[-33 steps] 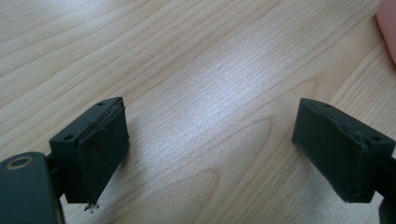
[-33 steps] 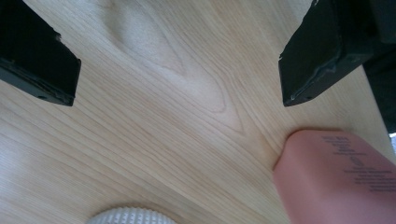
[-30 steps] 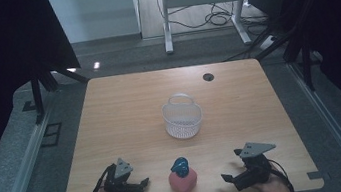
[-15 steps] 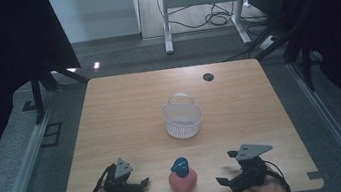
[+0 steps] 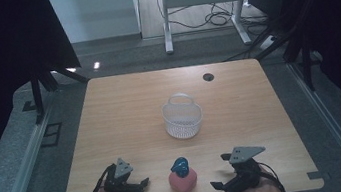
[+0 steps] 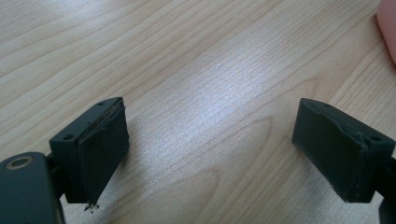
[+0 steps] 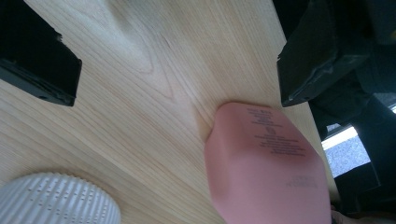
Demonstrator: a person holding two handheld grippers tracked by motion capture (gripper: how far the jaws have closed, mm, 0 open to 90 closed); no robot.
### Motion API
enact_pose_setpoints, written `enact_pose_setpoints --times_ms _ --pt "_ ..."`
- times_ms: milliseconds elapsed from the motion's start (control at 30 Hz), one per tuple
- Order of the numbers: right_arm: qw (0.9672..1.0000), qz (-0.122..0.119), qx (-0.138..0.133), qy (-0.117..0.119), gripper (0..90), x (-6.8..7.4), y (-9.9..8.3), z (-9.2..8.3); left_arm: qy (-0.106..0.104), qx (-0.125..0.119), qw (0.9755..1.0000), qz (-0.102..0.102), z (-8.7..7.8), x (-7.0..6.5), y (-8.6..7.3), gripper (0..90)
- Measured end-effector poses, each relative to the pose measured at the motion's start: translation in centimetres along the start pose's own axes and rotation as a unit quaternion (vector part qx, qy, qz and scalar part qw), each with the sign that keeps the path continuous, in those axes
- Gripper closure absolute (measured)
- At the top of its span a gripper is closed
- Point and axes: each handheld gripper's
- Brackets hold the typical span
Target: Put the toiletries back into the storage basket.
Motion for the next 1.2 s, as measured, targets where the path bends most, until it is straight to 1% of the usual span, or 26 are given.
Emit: enact_pose_setpoints --times_ms 233,400,500,600,633,700,767,867,1000,1200 --pt "1.0000 -0.003 -0.001 0.007 4.5 0.5 0.7 0.3 0.000 0.000 1.0000 0.000 0.0 0.0 0.0 10.4" --pt "0.9999 0.001 -0.001 0.012 7.0 0.7 1.1 0.4 0.000 0.000 1.0000 0.000 0.0 0.0 0.0 10.4" --pt "0.9998 0.003 -0.006 0.019 8.2 0.8 1.4 0.4 0.000 0.000 1.0000 0.000 0.0 0.0 0.0 10.4" --pt "0.9997 0.005 -0.011 0.021 9.5 0.8 1.6 0.3 0.000 0.000 1.0000 0.000 0.0 0.0 0.0 10.4" --pt "0.9995 0.006 -0.016 0.026 10.9 0.9 2.0 0.3 0.000 0.000 1.0000 0.000 0.0 0.0 0.0 10.4" --pt "0.9994 0.005 -0.018 0.027 12.3 1.0 2.2 0.2 0.000 0.000 1.0000 0.000 0.0 0.0 0.0 10.4" --pt "0.9994 0.000 -0.020 0.027 13.3 1.2 2.5 0.2 0.000 0.000 1.0000 0.000 0.0 0.0 0.0 10.4" --pt "0.9995 -0.006 -0.016 0.027 14.5 1.4 2.9 0.3 0.000 0.000 1.0000 0.001 0.0 0.0 0.0 10.4" --pt "0.9994 -0.012 -0.014 0.030 19.4 1.7 3.3 0.3 0.000 0.000 1.0000 0.000 0.0 0.0 0.0 10.4" --pt "0.9991 -0.019 -0.011 0.037 24.1 2.1 4.0 0.3 0.000 0.000 1.0000 0.000 0.0 0.0 0.0 10.4"
Point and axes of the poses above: each handheld gripper's, and its own axes: z roughly forward along the jaws, y roughly out of its top, x roughly to its left, and after that the axes turned 3 degrees about -x, right-handed
